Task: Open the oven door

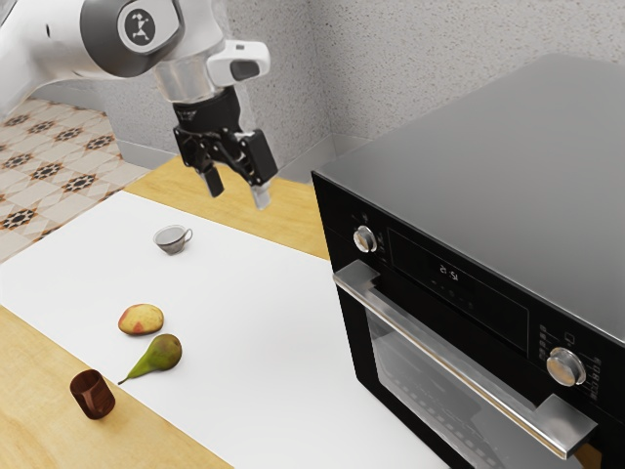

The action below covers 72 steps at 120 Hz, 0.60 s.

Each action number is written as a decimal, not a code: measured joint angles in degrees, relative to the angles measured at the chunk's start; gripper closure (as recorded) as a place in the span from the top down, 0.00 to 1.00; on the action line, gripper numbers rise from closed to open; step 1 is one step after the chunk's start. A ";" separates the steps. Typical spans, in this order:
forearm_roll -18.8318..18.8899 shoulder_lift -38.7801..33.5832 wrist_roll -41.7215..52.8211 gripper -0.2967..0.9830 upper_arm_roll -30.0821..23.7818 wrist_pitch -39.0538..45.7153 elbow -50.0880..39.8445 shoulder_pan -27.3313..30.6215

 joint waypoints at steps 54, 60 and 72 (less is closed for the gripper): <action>-10.91 -40.94 26.11 0.77 -24.70 6.14 -25.94 -7.58; -13.34 -45.92 31.68 0.77 -23.50 11.22 -36.59 -14.53; -16.09 -47.16 41.65 0.77 -21.97 19.70 -43.65 -19.19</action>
